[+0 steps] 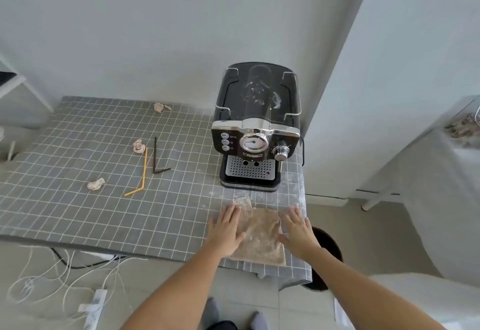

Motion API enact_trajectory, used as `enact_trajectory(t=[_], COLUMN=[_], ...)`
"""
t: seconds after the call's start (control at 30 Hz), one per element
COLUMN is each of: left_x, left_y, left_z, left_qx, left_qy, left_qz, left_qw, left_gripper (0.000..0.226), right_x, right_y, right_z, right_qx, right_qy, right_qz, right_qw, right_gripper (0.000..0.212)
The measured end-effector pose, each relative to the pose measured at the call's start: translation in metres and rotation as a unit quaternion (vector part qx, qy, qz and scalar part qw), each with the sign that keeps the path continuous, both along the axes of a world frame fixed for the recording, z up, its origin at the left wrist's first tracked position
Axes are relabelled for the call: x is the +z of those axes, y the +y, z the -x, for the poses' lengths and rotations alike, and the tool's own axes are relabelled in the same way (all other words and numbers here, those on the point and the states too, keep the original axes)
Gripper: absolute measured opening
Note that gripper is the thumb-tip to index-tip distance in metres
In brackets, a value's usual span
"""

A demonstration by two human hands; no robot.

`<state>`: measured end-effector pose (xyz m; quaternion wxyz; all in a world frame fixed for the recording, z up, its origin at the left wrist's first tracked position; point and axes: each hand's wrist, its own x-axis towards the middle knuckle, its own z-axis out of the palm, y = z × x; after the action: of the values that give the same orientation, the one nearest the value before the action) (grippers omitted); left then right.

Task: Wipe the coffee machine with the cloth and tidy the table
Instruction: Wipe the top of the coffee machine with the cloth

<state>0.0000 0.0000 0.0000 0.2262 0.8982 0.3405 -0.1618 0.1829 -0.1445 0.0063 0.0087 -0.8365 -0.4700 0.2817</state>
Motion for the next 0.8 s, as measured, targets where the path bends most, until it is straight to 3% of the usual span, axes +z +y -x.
enact_trajectory(t=[0.1, 0.2, 0.37, 0.47, 0.57, 0.63, 0.73, 0.8], left_x=[-0.001, -0.003, 0.01, 0.032, 0.07, 0.102, 0.147, 0.171], left_y=[-0.01, -0.019, -0.034, -0.045, -0.053, -0.055, -0.048, -0.036], left_z=[-0.001, 0.004, 0.008, 0.003, -0.006, -0.011, -0.015, -0.012], left_qx=[0.002, 0.031, 0.089, 0.118, 0.085, 0.053, 0.014, 0.008], left_qy=[-0.012, -0.087, -0.22, -0.326, -0.391, -0.405, -0.418, -0.428], left_qz=[-0.026, -0.059, -0.056, -0.026, -0.029, -0.035, -0.054, -0.078], left_qw=[1.0, 0.994, 0.97, 0.938, 0.916, 0.912, 0.907, 0.9], left_gripper=[0.08, 0.06, 0.008, 0.01, 0.017, 0.024, 0.029, 0.03], right_x=[-0.004, 0.001, 0.015, 0.017, 0.029, 0.034, 0.044, 0.057], right_y=[0.002, 0.001, 0.0, 0.0, 0.0, 0.0, 0.004, 0.007], right_z=[0.01, 0.022, 0.034, 0.033, 0.032, 0.028, 0.023, 0.021], right_qx=[-0.056, -0.072, -0.157, -0.138, -0.108, -0.083, -0.051, -0.057], right_qy=[-0.02, -0.013, 0.113, 0.142, 0.188, 0.176, 0.177, 0.221], right_qz=[-0.082, -0.141, -0.17, -0.142, -0.085, -0.071, -0.084, -0.14], right_qw=[0.995, 0.987, 0.966, 0.97, 0.972, 0.978, 0.979, 0.963], right_gripper=[0.038, 0.01, 0.033, 0.061, 0.095, 0.1, 0.082, 0.045])
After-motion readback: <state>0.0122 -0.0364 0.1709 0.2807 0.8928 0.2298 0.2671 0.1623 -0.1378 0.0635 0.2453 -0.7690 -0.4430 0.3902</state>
